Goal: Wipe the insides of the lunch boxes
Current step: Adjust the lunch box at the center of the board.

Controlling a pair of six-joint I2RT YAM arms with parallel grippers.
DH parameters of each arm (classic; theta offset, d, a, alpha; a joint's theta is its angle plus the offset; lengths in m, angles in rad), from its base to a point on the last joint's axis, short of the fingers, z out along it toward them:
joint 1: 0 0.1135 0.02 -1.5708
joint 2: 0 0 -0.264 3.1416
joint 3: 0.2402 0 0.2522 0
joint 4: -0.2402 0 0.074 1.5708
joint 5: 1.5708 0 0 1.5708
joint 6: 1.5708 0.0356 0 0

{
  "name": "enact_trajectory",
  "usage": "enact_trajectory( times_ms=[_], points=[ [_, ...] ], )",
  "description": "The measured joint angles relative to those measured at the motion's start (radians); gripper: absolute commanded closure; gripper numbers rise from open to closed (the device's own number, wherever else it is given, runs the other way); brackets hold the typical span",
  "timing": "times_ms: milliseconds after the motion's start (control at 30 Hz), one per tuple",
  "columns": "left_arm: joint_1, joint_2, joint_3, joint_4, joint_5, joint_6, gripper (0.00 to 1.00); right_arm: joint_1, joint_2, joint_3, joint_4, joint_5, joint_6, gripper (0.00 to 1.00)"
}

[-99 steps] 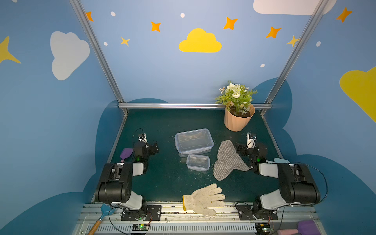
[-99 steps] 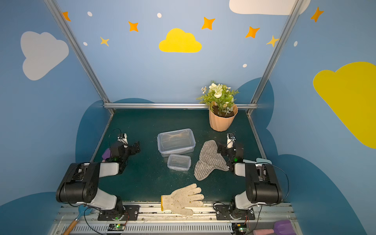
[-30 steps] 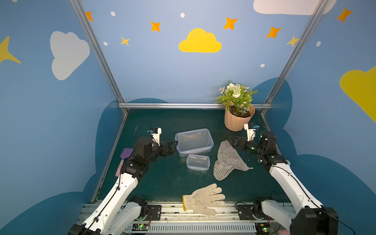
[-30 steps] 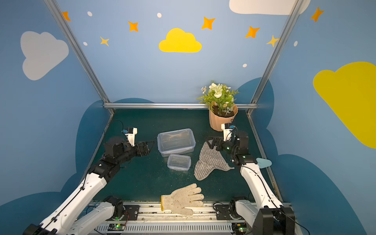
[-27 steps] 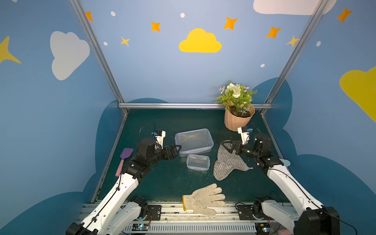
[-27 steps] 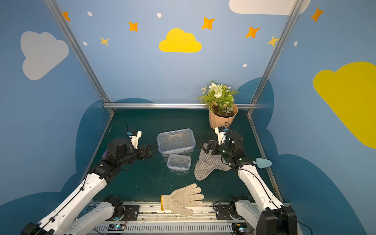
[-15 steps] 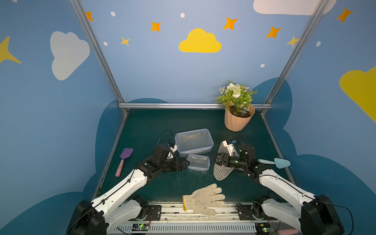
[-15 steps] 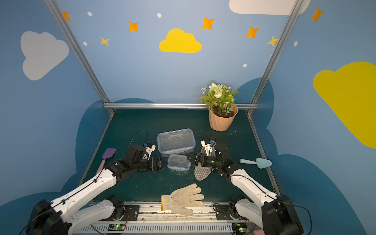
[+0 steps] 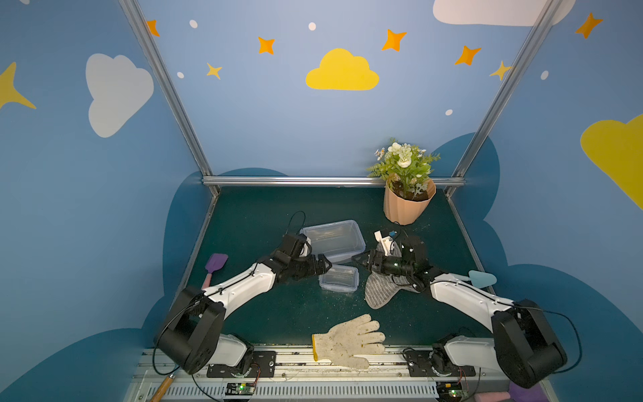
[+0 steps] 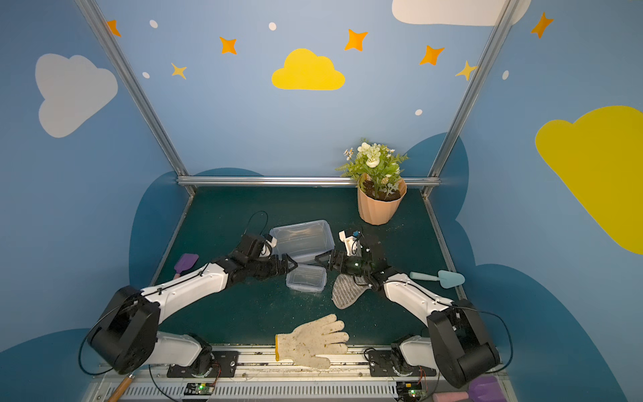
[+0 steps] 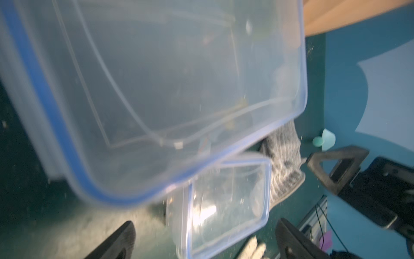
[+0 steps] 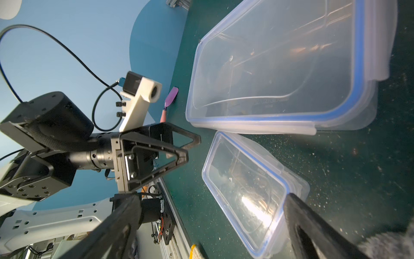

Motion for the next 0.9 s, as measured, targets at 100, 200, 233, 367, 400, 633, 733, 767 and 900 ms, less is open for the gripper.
enact_trajectory(
  times_ms=[100,200,233,367,400,633,733,767,900],
  points=[
    [0.035,0.085,0.041,0.045,0.036,-0.003,0.02,-0.008,0.039,0.021,0.021,0.0,0.005,0.02],
    [0.062,0.161,0.071,0.078,0.065,-0.009,0.03,-0.015,0.067,0.04,0.038,0.0,0.006,0.02],
    [0.069,0.177,0.079,0.085,0.071,-0.01,0.03,-0.018,0.075,0.044,0.046,0.0,0.007,0.02],
    [0.089,0.232,0.126,0.121,0.093,-0.018,0.02,-0.035,0.127,0.083,0.072,-0.002,0.01,0.02],
    [0.091,0.243,0.142,0.129,0.098,-0.021,0.03,-0.04,0.14,0.093,0.082,-0.003,0.012,0.02],
    [0.093,0.325,0.229,0.206,0.149,-0.045,0.02,-0.092,0.238,0.143,0.149,-0.019,0.022,0.02],
    [0.092,0.33,0.226,0.218,0.165,-0.052,0.02,-0.11,0.266,0.169,0.165,-0.032,0.027,0.02],
    [0.092,0.327,0.224,0.217,0.167,-0.052,0.01,-0.116,0.268,0.176,0.166,-0.036,0.027,0.02],
    [0.082,0.284,0.206,0.19,0.159,-0.043,0.01,-0.118,0.259,0.203,0.157,-0.055,0.018,0.02]
  ],
)
